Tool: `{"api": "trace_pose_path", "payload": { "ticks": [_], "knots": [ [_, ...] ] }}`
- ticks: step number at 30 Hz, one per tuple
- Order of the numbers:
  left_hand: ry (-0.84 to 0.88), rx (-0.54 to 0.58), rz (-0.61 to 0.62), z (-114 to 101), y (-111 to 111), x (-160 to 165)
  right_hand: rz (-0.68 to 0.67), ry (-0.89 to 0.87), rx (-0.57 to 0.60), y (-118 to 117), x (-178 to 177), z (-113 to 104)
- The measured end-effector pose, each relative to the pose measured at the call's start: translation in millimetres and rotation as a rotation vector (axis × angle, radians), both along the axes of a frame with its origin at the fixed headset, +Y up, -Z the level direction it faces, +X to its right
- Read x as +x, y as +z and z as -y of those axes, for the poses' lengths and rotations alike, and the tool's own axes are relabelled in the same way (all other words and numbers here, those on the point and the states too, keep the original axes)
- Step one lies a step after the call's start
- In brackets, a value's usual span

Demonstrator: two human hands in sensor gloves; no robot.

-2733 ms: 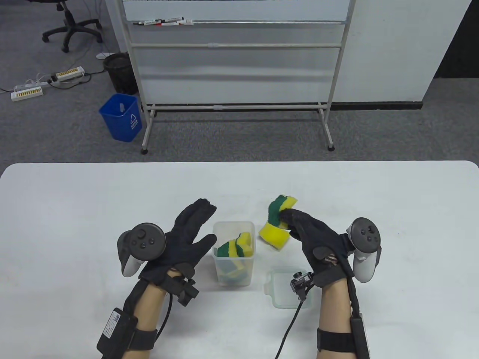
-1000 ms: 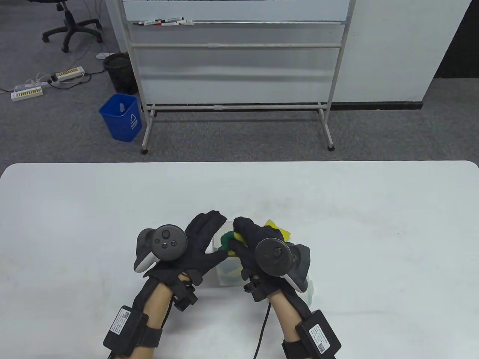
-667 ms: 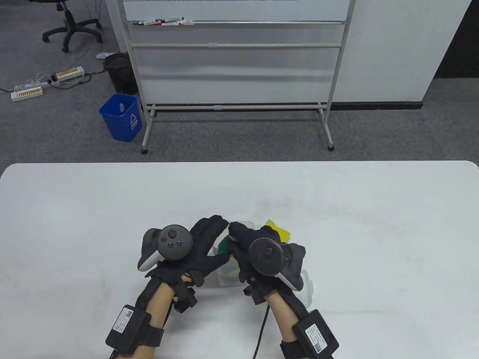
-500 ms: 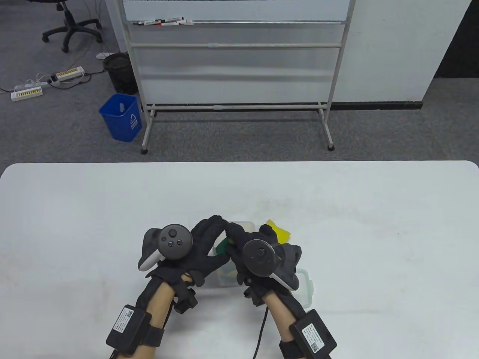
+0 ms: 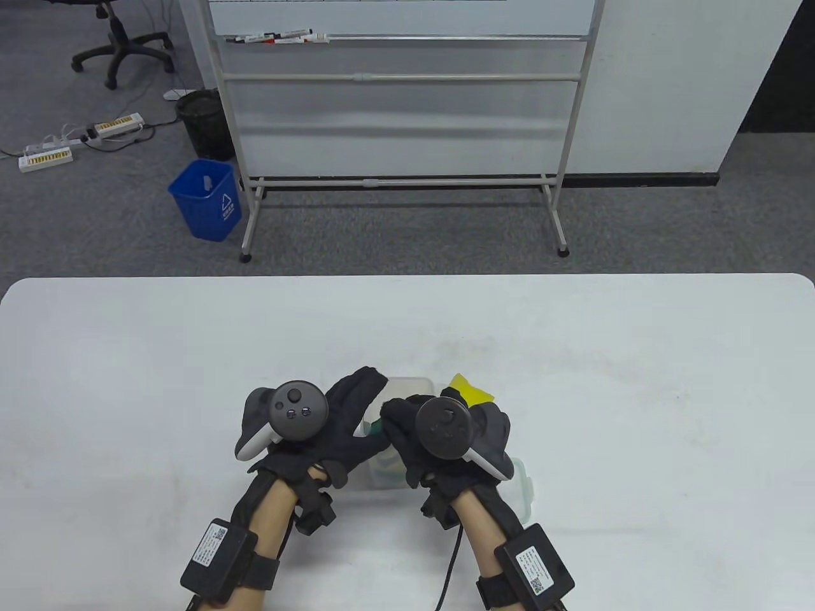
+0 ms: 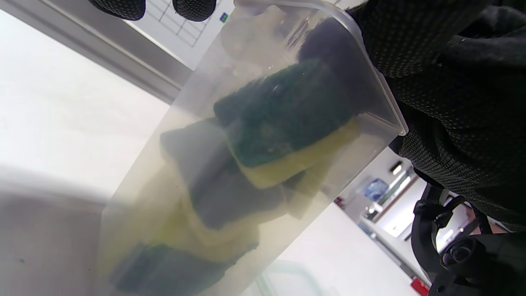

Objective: Squeeze sponges into plastic airtight container

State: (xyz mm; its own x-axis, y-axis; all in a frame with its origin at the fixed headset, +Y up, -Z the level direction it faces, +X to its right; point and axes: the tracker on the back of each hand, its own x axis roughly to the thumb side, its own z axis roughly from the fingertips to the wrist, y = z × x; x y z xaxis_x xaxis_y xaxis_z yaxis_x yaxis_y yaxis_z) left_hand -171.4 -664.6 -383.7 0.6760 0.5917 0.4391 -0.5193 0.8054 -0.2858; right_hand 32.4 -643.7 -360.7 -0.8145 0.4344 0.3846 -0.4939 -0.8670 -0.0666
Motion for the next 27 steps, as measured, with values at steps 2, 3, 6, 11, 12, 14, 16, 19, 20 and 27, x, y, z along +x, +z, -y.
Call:
{"api": "trace_pose_path", "payload": {
  "ticks": [2,3,6,11,12,14,16,19,20,27],
  "knots": [
    [0.003,-0.004,0.002,0,0,0,-0.017,0.012,-0.030,-2,0,2],
    [0.004,-0.005,0.003,0,0,0,-0.025,0.013,-0.049,-2,1,3],
    [0.008,-0.011,0.004,0,0,-1,-0.051,-0.005,-0.101,-5,3,7],
    [0.010,-0.015,0.007,0,0,-1,-0.069,-0.009,-0.138,-8,5,10],
    [0.010,-0.016,0.008,0,0,-1,-0.072,-0.008,-0.152,-9,5,11],
    [0.009,-0.017,0.010,0,0,-2,-0.075,0.006,-0.179,-10,5,11],
    [0.010,-0.018,0.011,0,0,-2,-0.073,0.027,-0.204,-11,5,11],
    [0.011,-0.020,0.011,0,0,-2,-0.070,0.075,-0.226,-12,3,9],
    [0.011,-0.020,0.011,0,0,-2,-0.068,0.088,-0.231,-12,2,8],
    [0.015,-0.026,0.017,0,-1,-2,-0.075,-0.030,-0.169,-11,6,9]
  ]
}}
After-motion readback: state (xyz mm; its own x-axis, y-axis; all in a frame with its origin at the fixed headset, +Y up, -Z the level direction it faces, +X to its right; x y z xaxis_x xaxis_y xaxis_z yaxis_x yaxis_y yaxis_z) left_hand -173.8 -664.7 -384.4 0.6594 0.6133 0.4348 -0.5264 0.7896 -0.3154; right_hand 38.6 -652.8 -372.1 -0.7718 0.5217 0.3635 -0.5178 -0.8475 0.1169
